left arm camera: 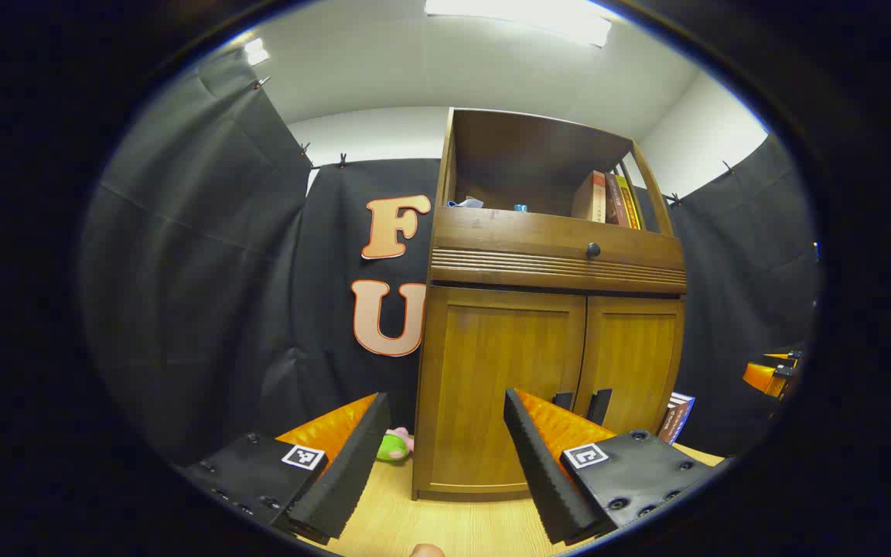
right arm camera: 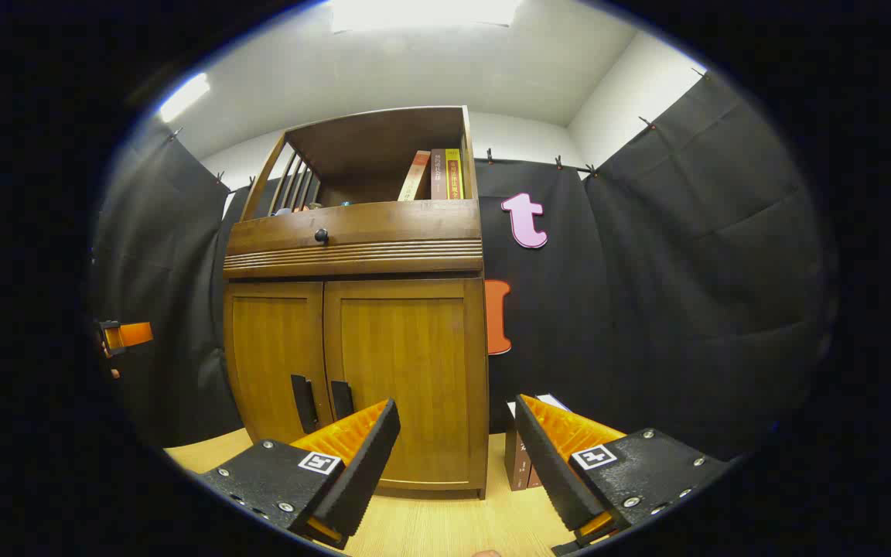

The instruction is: Open the right door of the double-door shoe cabinet with the right hand, and open the left door with the left hand.

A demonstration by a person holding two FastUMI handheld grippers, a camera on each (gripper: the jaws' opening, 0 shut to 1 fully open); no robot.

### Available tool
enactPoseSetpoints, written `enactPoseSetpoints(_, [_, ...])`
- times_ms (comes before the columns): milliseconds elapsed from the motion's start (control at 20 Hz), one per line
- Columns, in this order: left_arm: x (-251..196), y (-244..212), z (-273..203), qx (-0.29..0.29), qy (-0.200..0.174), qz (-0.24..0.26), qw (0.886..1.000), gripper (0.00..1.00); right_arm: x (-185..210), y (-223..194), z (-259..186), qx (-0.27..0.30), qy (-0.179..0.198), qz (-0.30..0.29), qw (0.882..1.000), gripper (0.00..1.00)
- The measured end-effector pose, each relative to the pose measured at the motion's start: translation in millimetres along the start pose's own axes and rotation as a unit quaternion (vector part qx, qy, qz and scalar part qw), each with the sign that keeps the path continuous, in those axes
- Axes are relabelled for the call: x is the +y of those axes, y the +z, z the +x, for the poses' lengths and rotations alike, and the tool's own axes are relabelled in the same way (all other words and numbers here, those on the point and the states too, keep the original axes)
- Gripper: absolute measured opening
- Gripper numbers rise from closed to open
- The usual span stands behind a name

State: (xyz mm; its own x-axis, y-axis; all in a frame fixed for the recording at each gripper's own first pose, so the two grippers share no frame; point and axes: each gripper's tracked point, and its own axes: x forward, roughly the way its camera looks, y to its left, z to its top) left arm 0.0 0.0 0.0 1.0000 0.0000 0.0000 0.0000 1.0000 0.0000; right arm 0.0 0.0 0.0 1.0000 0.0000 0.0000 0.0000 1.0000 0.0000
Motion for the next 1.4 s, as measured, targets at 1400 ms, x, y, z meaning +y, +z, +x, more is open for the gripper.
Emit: enactPoseSetpoints(1400, [-15, -3, -8, 0.013, -0.025, 0.007, 1.000, 0.95, 21, -18, 10, 0.015, 0.009, 0.010, 1.000, 0.93])
